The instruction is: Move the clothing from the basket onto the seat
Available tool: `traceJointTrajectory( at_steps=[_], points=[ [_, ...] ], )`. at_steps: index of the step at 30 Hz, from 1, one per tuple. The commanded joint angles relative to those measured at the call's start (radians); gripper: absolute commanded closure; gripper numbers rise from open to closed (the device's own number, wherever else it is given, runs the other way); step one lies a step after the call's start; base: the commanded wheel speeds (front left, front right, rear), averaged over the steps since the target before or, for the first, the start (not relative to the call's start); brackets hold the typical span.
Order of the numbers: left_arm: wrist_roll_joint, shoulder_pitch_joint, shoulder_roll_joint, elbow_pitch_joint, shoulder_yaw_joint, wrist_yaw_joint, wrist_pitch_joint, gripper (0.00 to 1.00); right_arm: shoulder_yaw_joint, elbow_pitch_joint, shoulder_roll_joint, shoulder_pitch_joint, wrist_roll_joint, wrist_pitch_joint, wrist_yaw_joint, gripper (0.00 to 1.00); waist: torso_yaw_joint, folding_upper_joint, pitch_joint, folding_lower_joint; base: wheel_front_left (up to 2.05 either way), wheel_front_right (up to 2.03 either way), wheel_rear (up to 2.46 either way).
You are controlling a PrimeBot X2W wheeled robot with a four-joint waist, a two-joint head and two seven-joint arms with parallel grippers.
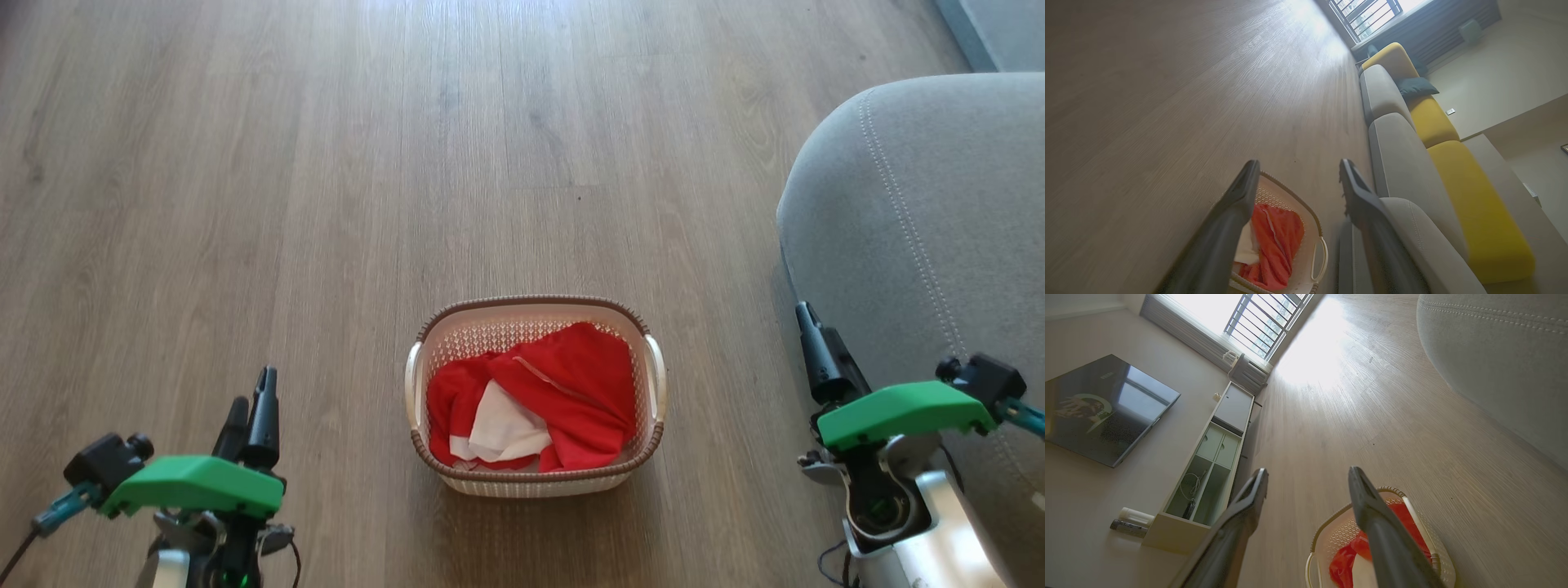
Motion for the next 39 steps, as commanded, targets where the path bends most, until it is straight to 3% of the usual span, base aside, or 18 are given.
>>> traceJointTrajectory(
  at_steps=[1,39],
  points=[
    [0.04,-0.065,0.017,-0.026,0.022,-0.001,-0.014,0.0,0.017,-0.026,-0.019,-0.07,-0.034,-0.013,0.0,0.0,0.0,0.0,0.002,0.0,0.0,0.0,0.0],
    [0.535,-0.153,0.023,0.002,0.044,0.025,-0.123,0.0,0.097,0.072,-0.041,-0.207,-0.47,-0.122,0.0,0.0,0.001,0.0,0.031,0.0,0.0,0.0,0.0]
  ],
)
